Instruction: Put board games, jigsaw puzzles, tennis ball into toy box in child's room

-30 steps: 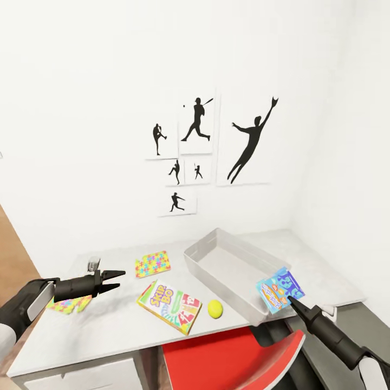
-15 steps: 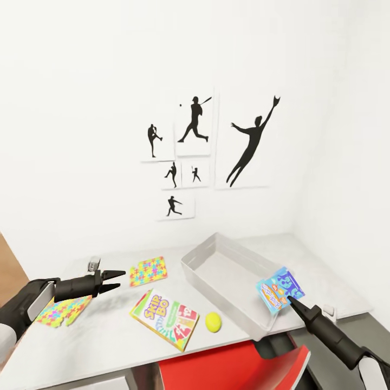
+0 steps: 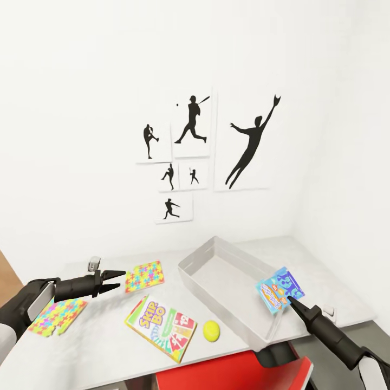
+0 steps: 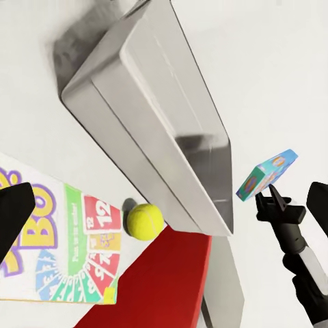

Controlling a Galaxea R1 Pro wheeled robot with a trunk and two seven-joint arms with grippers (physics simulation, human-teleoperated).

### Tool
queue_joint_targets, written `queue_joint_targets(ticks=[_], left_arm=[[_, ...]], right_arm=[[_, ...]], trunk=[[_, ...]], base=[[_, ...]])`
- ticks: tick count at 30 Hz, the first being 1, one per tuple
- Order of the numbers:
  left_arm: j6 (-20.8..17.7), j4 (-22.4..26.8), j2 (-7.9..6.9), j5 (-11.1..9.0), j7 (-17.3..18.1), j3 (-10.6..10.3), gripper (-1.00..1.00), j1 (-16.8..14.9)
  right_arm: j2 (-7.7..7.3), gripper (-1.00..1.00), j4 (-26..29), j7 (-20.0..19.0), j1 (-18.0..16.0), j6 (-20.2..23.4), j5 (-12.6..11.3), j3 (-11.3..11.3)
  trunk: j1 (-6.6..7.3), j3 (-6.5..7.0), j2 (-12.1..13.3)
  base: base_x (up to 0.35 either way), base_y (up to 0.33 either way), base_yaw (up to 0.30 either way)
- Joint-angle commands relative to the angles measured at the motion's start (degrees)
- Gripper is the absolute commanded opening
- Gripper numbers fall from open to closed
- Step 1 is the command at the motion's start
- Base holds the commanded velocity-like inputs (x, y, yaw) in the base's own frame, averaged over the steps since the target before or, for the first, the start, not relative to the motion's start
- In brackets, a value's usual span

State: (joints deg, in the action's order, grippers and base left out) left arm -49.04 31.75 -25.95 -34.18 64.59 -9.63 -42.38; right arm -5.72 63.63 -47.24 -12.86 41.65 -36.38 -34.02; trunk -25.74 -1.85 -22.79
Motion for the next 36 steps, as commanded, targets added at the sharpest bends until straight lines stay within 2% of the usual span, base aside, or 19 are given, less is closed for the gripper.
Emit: queue_joint_targets(ticks=[1, 36], left_arm=[[-0.4, 0.0, -0.07, -0.4, 0.1, -0.3, 1.00, -0.1], [-0.4, 0.0, 0.00, -0.4, 0.1, -0.3, 1.00, -0.1]], right_arm=[[0.01, -1.00, 0.0, -0.1, -0.1, 0.3, -0.1, -0.1], [0.16, -1.00, 0.6, 0.8, -0.1, 0.5, 0.3, 0.0]], trunk=[[-0.05, -0.14, -0.1], [-0.05, -0.14, -0.1]], base=[[0.032, -0.010, 0.000], [0.002, -0.001, 0.000]])
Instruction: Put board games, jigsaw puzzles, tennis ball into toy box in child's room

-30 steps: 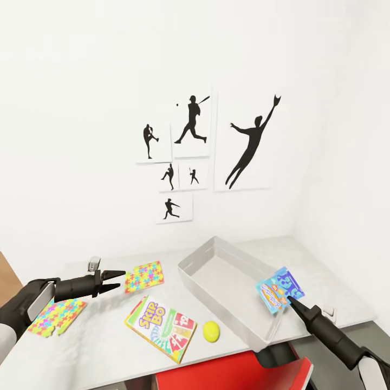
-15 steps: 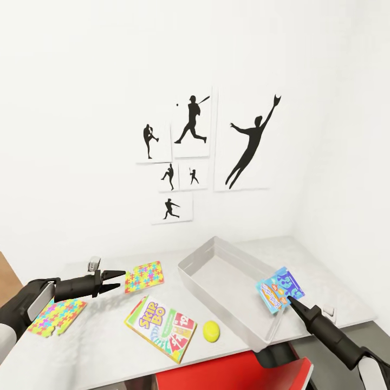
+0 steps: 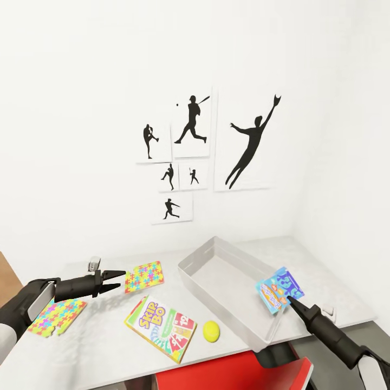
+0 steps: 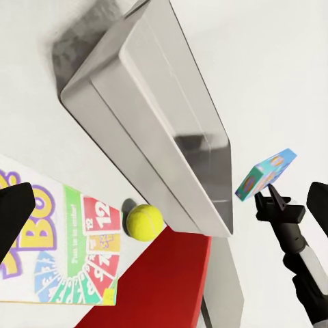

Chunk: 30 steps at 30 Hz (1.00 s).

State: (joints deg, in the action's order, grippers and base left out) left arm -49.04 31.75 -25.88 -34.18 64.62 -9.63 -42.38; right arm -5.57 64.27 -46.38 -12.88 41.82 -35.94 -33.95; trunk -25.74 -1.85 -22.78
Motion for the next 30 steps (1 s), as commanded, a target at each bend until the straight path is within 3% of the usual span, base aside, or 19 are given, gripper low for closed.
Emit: queue_joint_targets(ticks=[1, 5, 9, 10, 14, 19, 24, 27, 30], left_arm=[[-0.4, 0.0, -0.06, -0.4, 0.1, -0.3, 1.00, -0.1], [-0.4, 0.0, -0.08, -0.4, 0.1, -0.3, 1.00, -0.1], [-0.4, 0.0, -0.12, -0.4, 0.2, -0.3, 1.00, -0.1], [-0.4, 0.0, -0.13, -0.4, 0.2, -0.3, 1.00, -0.1], [-0.4, 0.0, -0.14, -0.4, 0.2, -0.3, 1.00, -0.1], [-0.4, 0.0, -0.14, -0.4, 0.2, -0.3, 1.00, -0.1], [-0.4, 0.0, -0.14, -0.4, 0.2, -0.3, 1.00, -0.1], [-0.4, 0.0, -0.14, -0.4, 0.2, -0.3, 1.00, -0.1], [-0.4, 0.0, -0.14, -0.4, 0.1, -0.3, 1.00, -0.1]], right_arm=[[0.02, -1.00, 0.1, 0.0, -0.1, 0.5, 0.0, 0.0], [-0.19, -1.00, 0.2, 0.2, -0.1, 1.9, 0.2, -0.1], [-1.12, -1.00, 2.1, 0.9, -0.7, 9.5, 0.4, -0.2], [-1.93, -1.00, 3.4, 1.9, -0.8, 12.4, 0.5, -0.3], [-4.31, -1.00, 9.5, 6.1, -1.4, 17.3, -0.2, -0.3], [-5.78, -1.00, 11.5, 8.3, -3.4, 18.2, 0.0, -0.1], [-7.68, -1.00, 9.8, 12.4, -4.9, 18.2, 0.1, 0.3], [-8.40, -1.00, 8.8, 15.1, -6.7, 18.2, 0.0, 1.1], [-8.74, -1.00, 7.7, 17.2, -9.0, 18.2, 0.0, 3.2]], trunk=[[-0.04, -0.14, -0.1], [-0.04, -0.14, -0.1], [-0.04, -0.14, -0.1], [-0.04, -0.14, -0.1], [-0.04, -0.14, -0.1], [-0.04, -0.14, -0.1], [-0.04, -0.14, -0.1], [-0.04, -0.14, -0.1], [-0.04, -0.14, -0.1]], base=[[0.000, 0.000, 0.000], [0.000, 0.000, 0.000], [0.000, 0.000, 0.000], [0.000, 0.000, 0.000], [0.000, 0.000, 0.000], [0.000, 0.000, 0.000], [0.000, 0.000, 0.000], [0.000, 0.000, 0.000], [0.000, 0.000, 0.000]])
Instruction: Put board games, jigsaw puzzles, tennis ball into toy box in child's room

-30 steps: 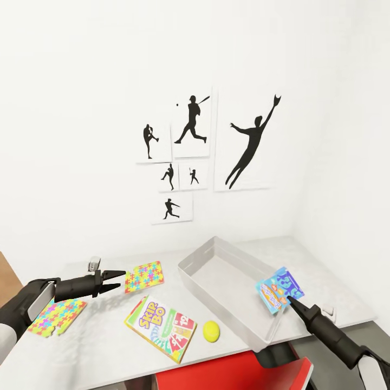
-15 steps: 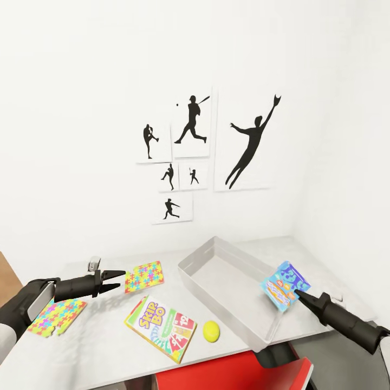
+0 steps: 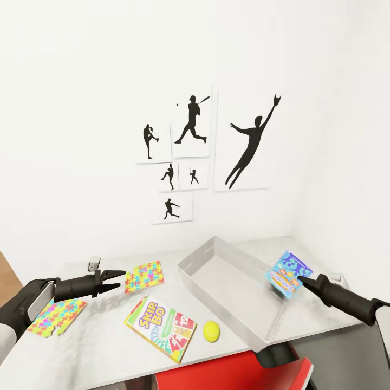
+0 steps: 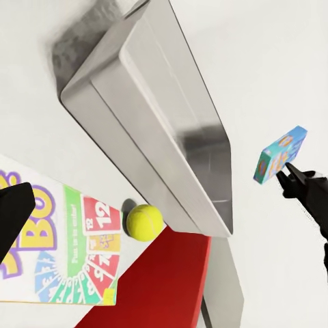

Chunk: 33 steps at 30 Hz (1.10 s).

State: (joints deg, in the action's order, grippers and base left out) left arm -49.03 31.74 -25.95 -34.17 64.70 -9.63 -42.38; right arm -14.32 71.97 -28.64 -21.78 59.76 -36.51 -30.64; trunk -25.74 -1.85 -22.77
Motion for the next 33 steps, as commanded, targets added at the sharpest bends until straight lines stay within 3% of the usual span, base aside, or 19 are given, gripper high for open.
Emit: queue_joint_targets(ticks=[1, 5, 12, 21, 28, 33], left_arm=[[-0.4, 0.0, -0.07, -0.4, 0.0, -0.3, 1.00, -0.1], [-0.4, 0.0, -0.07, -0.4, 0.0, -0.3, 1.00, -0.1], [-0.4, 0.0, -0.17, -0.4, 0.0, -0.3, 1.00, -0.1], [-0.4, 0.0, -0.32, -0.4, 0.1, -0.3, 1.00, -0.1], [-0.4, 0.0, -0.33, -0.4, 0.1, -0.3, 1.00, -0.1], [-0.4, 0.0, -0.28, -0.4, 0.1, -0.3, 1.00, -0.1]], right_arm=[[-0.19, -1.00, -0.6, 0.2, -1.4, 0.2, 0.6, 1.3], [-0.66, -1.00, -3.0, 1.6, -5.3, 0.2, 0.6, 5.4], [-0.88, -1.00, -10.7, 2.2, -10.4, 0.2, 0.6, 9.9], [-1.26, -1.00, -14.9, 2.3, -11.4, 0.2, 0.6, 12.1], [-3.32, -1.00, -17.4, 2.3, -11.3, 0.2, 0.6, 15.3], [-4.42, -1.00, -18.2, 2.3, -11.1, 0.2, 0.6, 16.1]], trunk=[[-0.04, -0.14, -0.1], [-0.04, -0.14, -0.1], [-0.04, -0.14, -0.1], [-0.04, -0.14, -0.1], [-0.04, -0.14, -0.1], [-0.04, -0.14, -0.1]], base=[[0.000, 0.000, 0.000], [0.000, 0.000, 0.000], [0.000, 0.000, 0.000], [0.000, 0.000, 0.000], [0.000, 0.000, 0.000], [0.000, 0.000, 0.000]])
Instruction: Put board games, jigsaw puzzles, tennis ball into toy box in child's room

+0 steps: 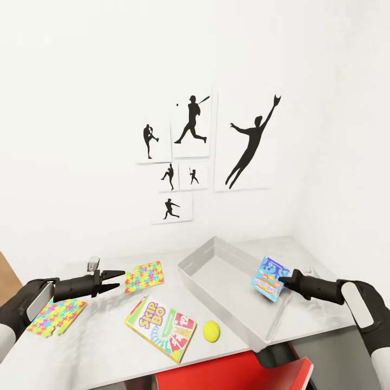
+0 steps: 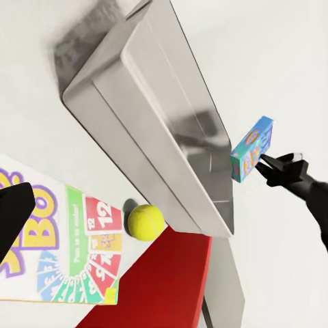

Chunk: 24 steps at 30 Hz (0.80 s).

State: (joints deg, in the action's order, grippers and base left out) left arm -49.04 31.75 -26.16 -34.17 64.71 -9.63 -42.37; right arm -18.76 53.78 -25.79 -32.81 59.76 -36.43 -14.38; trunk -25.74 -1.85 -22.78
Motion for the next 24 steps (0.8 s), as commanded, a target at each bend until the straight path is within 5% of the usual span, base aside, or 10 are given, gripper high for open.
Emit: queue_joint_targets(ticks=[1, 17, 24], left_arm=[[-0.4, 0.0, -0.06, -0.4, 0.1, -0.3, 1.00, -0.1], [-0.4, 0.0, 0.14, -0.4, -0.1, -0.3, 1.00, -0.1], [-0.4, 0.0, 0.15, -0.4, -0.1, -0.3, 1.00, -0.1]], right_arm=[[-0.05, -1.00, -0.1, -0.6, 0.0, 0.2, 0.5, -0.1], [-1.16, -1.00, -0.9, -0.7, 0.5, 0.2, 0.4, 5.4], [-1.06, -1.00, -1.0, -0.7, 0.5, 0.2, 0.4, 6.0]], trunk=[[-0.04, -0.14, -0.1], [-0.04, -0.14, -0.1], [-0.04, -0.14, -0.1]], base=[[0.000, 0.000, 0.000], [0.000, 0.000, 0.000], [0.000, 0.000, 0.000]])
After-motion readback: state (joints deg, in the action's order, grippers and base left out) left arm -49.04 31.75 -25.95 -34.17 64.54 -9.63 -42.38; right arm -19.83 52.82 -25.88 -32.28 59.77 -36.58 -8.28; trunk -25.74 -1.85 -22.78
